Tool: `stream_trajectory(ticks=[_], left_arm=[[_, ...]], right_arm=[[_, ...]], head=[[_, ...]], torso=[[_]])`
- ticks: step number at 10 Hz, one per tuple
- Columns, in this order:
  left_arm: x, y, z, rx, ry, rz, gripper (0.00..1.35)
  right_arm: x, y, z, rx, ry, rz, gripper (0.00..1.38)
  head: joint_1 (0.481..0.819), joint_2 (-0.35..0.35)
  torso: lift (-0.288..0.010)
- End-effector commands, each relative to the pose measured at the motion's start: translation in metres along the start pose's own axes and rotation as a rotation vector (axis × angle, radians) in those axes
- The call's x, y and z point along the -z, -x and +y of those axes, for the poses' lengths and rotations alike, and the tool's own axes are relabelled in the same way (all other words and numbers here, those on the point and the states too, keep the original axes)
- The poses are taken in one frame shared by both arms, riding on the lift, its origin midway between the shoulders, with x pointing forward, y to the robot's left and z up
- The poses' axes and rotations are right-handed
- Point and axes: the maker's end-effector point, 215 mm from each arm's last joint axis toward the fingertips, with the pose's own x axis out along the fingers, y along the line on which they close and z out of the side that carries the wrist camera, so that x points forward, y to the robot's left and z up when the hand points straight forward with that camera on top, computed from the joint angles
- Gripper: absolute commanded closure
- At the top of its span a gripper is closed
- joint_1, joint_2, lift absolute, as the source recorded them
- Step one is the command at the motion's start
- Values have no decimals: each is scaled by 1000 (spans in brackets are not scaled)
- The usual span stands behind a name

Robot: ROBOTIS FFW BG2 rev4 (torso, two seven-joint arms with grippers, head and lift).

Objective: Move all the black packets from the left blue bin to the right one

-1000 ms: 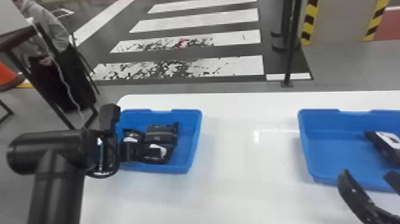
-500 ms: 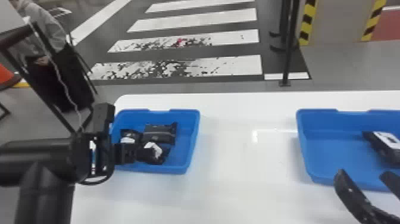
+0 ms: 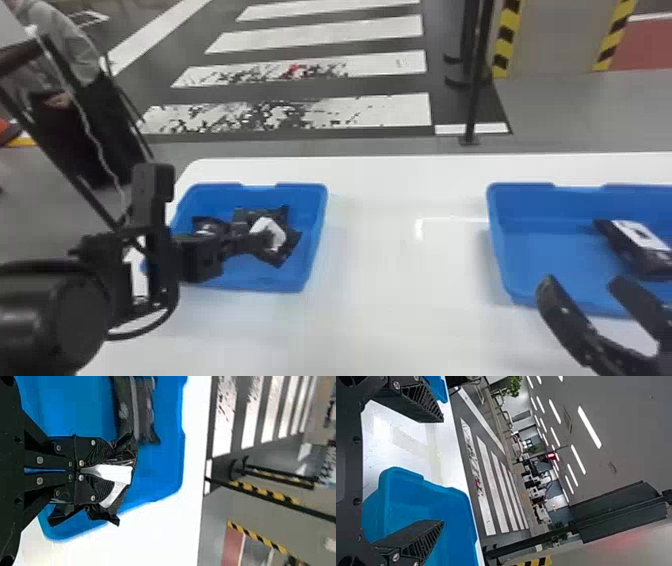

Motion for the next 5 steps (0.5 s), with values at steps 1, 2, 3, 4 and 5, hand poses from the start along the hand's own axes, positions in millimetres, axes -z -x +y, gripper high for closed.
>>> stream_trajectory(ticks=[1, 2, 3, 4, 5], left_arm=[[-13, -5, -59, 158, -31, -70, 1153], [-16, -7, -94, 249, -41, -94, 1153], [-16, -9, -121, 319, -41, -105, 1153], [-21, -9, -141, 367, -49, -123, 1153], [-22, -10, -156, 402, -51, -130, 1153]], right_arm=[[-4, -4, 14, -34, -30, -13, 124], [-6, -8, 27, -66, -57, -24, 124], [-10, -13, 44, -106, -82, -36, 124], [-9, -17, 59, -146, -107, -35, 124], [-7, -22, 73, -181, -126, -32, 124]], head=[[695, 189], [695, 147], [695, 109], [695, 84], [695, 78]], torso=[[-185], [-185], [-185], [-185], [-185]])
